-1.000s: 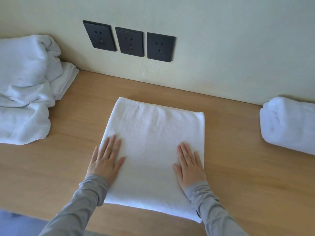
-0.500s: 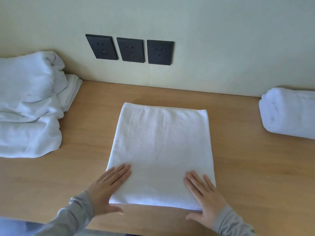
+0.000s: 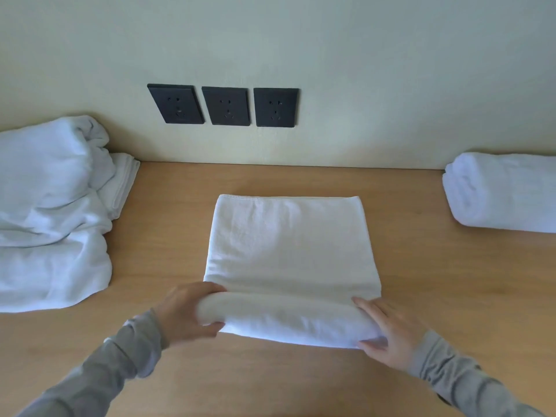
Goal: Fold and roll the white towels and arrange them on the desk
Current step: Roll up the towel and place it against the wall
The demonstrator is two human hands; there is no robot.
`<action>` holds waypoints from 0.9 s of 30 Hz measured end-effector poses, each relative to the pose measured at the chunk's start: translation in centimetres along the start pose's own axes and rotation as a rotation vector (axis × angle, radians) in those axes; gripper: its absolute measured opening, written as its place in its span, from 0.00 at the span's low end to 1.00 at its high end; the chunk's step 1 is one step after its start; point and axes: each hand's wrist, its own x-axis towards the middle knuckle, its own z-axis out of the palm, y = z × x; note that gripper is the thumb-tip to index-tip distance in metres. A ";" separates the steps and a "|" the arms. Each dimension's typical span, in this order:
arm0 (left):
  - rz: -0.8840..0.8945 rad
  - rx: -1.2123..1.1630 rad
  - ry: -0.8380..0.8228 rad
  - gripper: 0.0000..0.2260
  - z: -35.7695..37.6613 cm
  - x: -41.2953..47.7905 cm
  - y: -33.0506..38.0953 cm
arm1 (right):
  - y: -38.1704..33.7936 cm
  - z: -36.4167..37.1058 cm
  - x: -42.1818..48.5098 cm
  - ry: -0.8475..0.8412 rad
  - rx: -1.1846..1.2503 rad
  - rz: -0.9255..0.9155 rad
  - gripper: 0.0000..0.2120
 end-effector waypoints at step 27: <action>-0.637 -0.392 0.355 0.21 -3.2 22.2 -5.0 | 8.3 -3.4 18.6 0.457 1.118 0.757 0.14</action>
